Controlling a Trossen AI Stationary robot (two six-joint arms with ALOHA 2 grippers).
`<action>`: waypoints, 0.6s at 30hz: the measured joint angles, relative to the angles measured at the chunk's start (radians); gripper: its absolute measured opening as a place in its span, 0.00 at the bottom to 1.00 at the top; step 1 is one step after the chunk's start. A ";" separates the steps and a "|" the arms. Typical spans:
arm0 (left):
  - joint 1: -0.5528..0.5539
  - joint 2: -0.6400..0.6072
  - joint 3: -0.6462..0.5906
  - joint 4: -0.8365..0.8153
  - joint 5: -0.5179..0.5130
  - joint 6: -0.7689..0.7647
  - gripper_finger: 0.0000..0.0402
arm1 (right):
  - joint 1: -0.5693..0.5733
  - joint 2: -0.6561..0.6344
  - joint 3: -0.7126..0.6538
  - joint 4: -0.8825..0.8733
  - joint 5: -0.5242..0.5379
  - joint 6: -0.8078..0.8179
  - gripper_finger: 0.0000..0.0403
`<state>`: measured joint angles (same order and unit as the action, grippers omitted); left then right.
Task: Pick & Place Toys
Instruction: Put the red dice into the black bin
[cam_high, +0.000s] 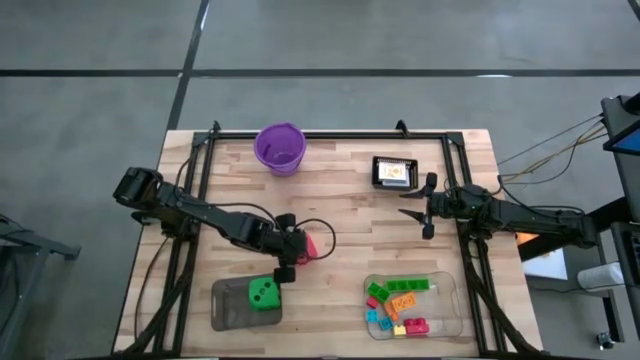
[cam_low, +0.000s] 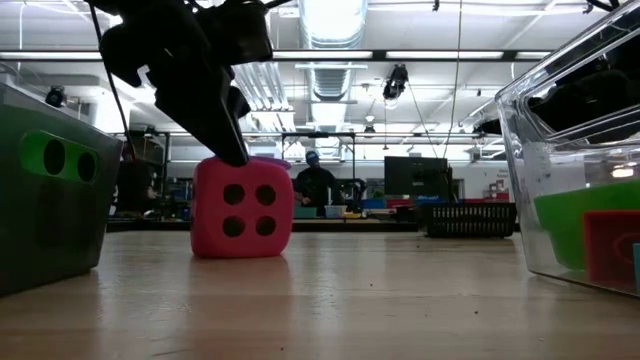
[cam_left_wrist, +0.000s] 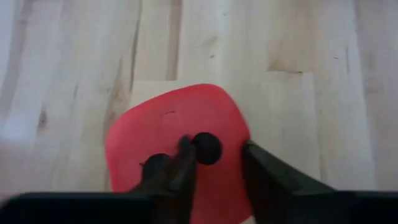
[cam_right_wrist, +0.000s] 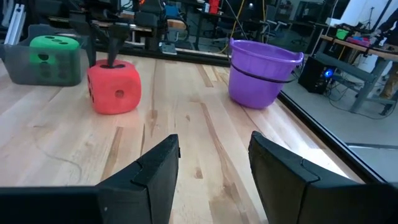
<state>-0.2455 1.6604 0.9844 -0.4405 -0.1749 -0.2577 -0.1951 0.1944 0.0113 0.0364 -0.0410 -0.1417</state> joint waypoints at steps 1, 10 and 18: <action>0.000 0.000 0.000 0.005 0.008 0.007 0.25 | 0.000 0.000 0.000 0.000 0.000 0.000 0.47; 0.002 -0.022 -0.001 0.014 0.085 0.071 0.09 | 0.000 0.000 0.000 0.000 0.000 0.000 0.47; -0.047 -0.108 0.022 -0.031 0.073 0.071 0.57 | 0.000 0.000 0.000 0.000 0.000 0.000 0.47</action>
<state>-0.2929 1.5522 1.0062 -0.4713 -0.1022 -0.1870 -0.1947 0.1944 0.0113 0.0360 -0.0410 -0.1417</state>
